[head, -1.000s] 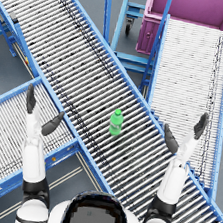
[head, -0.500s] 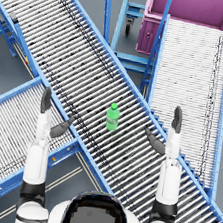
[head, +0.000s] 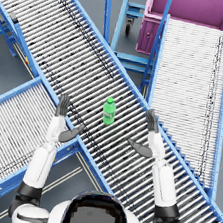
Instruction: Pick up the oil and place it on the left assembly line, put the cola on the right, and keep Sprite still
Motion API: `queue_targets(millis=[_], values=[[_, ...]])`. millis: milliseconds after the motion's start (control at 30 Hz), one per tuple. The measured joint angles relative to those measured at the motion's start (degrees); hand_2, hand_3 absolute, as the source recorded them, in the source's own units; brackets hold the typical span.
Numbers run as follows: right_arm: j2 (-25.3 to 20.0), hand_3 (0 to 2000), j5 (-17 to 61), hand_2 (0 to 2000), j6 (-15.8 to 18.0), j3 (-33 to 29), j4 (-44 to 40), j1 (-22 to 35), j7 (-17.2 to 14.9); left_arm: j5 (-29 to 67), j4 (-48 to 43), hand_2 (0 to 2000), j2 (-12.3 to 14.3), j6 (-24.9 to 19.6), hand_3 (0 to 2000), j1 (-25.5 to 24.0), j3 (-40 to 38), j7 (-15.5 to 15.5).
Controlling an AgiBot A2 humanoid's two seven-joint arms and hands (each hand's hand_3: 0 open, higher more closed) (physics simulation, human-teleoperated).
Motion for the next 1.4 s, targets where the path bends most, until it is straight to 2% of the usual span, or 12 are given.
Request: queue_targets(millis=[1400], values=[[0.1, 0, -0.4, 0, 0.1, 0.3, 0.0, -0.1, -0.1, -0.4, 0.0, 0, -0.1, 0.1, 0, -0.1, 0.3, 0.1]])
